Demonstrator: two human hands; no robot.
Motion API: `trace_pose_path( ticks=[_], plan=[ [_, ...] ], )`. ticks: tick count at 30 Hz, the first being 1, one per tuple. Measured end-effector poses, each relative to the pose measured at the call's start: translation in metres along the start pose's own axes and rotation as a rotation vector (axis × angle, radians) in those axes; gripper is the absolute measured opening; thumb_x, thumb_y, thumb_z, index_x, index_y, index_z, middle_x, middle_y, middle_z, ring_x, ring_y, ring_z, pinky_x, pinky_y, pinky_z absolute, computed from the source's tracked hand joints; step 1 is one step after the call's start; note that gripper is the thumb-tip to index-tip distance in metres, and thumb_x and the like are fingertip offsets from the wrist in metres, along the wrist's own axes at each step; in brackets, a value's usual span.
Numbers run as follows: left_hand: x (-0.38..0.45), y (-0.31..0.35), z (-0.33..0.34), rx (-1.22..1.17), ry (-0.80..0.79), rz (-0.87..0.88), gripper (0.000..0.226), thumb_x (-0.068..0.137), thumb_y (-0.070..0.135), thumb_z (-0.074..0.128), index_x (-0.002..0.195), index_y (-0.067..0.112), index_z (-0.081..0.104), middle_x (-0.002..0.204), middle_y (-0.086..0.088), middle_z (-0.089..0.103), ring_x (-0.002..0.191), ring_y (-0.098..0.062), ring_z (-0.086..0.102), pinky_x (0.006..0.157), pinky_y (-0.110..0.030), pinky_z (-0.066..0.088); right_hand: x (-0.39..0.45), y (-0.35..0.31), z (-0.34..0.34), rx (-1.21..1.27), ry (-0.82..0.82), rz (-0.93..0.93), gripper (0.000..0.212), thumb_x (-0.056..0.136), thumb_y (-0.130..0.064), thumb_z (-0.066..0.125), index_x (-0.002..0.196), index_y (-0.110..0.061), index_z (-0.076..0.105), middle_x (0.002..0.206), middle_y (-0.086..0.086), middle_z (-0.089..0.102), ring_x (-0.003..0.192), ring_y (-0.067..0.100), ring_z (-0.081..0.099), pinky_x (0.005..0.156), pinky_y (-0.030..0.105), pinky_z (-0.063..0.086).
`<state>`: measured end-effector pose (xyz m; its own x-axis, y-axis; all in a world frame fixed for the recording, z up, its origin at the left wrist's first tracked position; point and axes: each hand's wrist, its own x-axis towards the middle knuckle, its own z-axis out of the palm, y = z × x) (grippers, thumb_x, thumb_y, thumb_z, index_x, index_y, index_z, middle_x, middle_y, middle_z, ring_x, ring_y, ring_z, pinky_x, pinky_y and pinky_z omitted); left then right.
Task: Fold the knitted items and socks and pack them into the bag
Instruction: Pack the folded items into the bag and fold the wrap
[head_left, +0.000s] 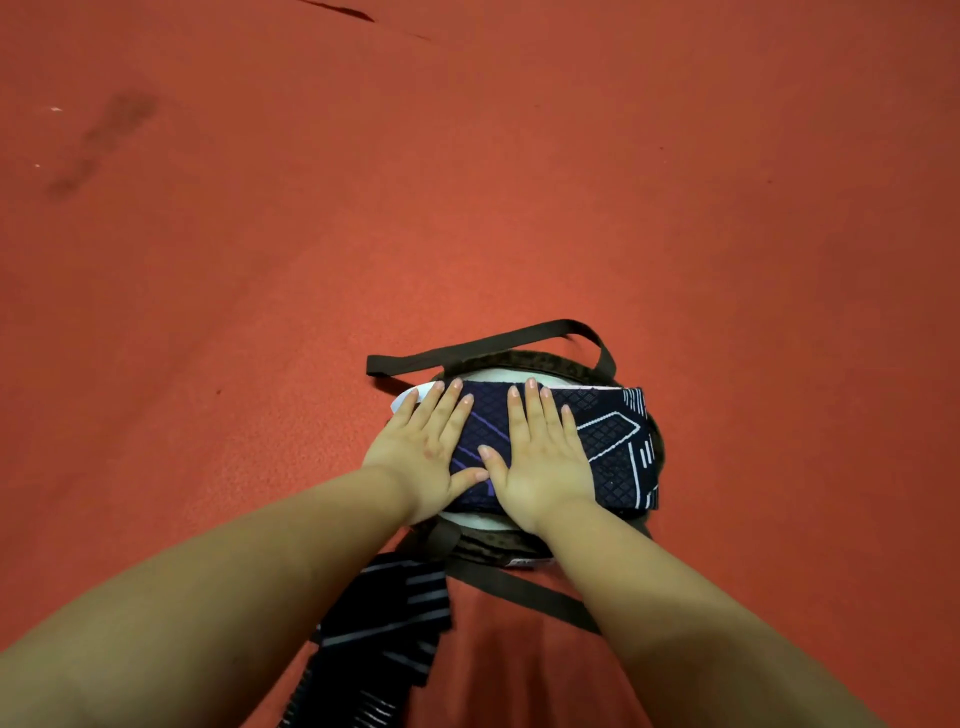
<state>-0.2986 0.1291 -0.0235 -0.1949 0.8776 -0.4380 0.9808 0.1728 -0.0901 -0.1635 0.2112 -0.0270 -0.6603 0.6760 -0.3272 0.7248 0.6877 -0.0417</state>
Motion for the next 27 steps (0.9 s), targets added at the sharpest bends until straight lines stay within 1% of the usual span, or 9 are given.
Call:
trace_pose_path(
  ticks=[6,9,12,14,16,18,20,23,27],
  plan=[
    [-0.008,0.007,-0.023,0.050,-0.002,-0.034,0.080,0.094,0.063,0.012,0.148,0.009,-0.015,0.157,-0.010,-0.020,0.144,-0.023,-0.019,0.115,-0.044,-0.014,-0.006,-0.019,-0.026,-0.097,-0.082,0.094,0.069,0.100,-0.047,0.018,0.148,-0.010,-0.015,0.156,0.010,-0.021,0.144,0.022,-0.018,0.117,0.042,-0.012],
    [-0.035,0.013,-0.022,-0.337,0.213,-0.130,0.080,0.094,0.053,0.037,0.151,0.012,0.000,0.158,-0.011,-0.013,0.146,-0.024,-0.012,0.116,-0.042,-0.010,-0.031,-0.041,-0.033,0.115,0.062,0.118,0.072,0.096,-0.031,0.039,0.151,-0.011,-0.003,0.158,0.011,-0.013,0.146,0.022,-0.012,0.118,0.040,-0.010],
    [-0.079,0.017,0.003,-0.774,0.436,-0.337,0.073,0.090,0.042,0.053,0.149,0.018,0.018,0.159,-0.009,0.007,0.146,-0.022,0.008,0.117,-0.037,0.003,-0.073,-0.063,-0.015,0.317,0.377,0.038,0.060,0.080,-0.008,0.045,0.140,-0.011,0.039,0.153,0.013,0.027,0.142,0.025,0.024,0.118,0.038,0.012],
    [-0.106,0.015,0.030,-0.898,0.404,-0.487,0.068,0.091,0.040,0.053,0.148,0.016,0.024,0.157,-0.010,0.019,0.144,-0.023,0.016,0.116,-0.035,0.012,-0.100,-0.077,0.003,0.353,0.478,-0.093,0.048,0.068,-0.013,0.041,0.110,-0.013,0.062,0.117,0.009,0.061,0.108,0.028,0.056,0.098,0.040,0.041],
    [-0.129,0.012,0.062,-0.973,0.258,-0.638,0.067,0.091,0.040,0.053,0.146,0.012,0.027,0.153,-0.012,0.027,0.142,-0.026,0.024,0.115,-0.035,0.019,-0.123,-0.089,0.023,0.319,0.321,-0.208,0.035,0.068,-0.019,0.039,0.094,-0.017,0.063,0.091,0.001,0.061,0.083,0.025,0.060,0.074,0.034,0.048],
    [-0.148,0.010,0.089,-1.104,0.149,-0.787,0.065,0.091,0.040,0.055,0.143,0.008,0.032,0.146,-0.015,0.038,0.135,-0.031,0.035,0.111,-0.037,0.027,-0.136,-0.097,0.042,0.287,0.086,-0.174,0.032,0.083,-0.019,0.044,0.112,-0.017,0.057,0.107,0.003,0.057,0.103,0.024,0.056,0.086,0.034,0.045],
    [-0.158,0.009,0.107,-1.282,0.077,-0.864,0.064,0.091,0.036,0.058,0.141,0.004,0.035,0.140,-0.020,0.045,0.129,-0.034,0.042,0.108,-0.038,0.033,-0.137,-0.099,0.059,0.373,-0.091,0.041,0.041,0.092,-0.030,0.047,0.131,-0.017,0.042,0.130,0.004,0.046,0.123,0.024,0.043,0.101,0.033,0.035],
    [-0.161,0.009,0.124,-1.428,-0.020,-0.834,0.063,0.093,0.032,0.057,0.141,-0.001,0.034,0.140,-0.020,0.046,0.129,-0.031,0.045,0.106,-0.032,0.033,-0.132,-0.098,0.072,0.659,-0.176,0.366,0.062,0.092,-0.040,0.052,0.142,-0.012,0.028,0.145,0.010,0.036,0.133,0.027,0.035,0.108,0.033,0.029],
    [-0.156,0.013,0.137,-1.470,-0.014,-0.822,0.057,0.094,0.028,0.056,0.139,-0.002,0.037,0.139,-0.018,0.048,0.128,-0.029,0.046,0.102,-0.028,0.033,-0.121,-0.095,0.087,0.915,-0.261,0.441,0.081,0.090,-0.041,0.057,0.150,-0.009,0.013,0.151,0.010,0.032,0.137,0.026,0.034,0.108,0.031,0.029]
  ],
)
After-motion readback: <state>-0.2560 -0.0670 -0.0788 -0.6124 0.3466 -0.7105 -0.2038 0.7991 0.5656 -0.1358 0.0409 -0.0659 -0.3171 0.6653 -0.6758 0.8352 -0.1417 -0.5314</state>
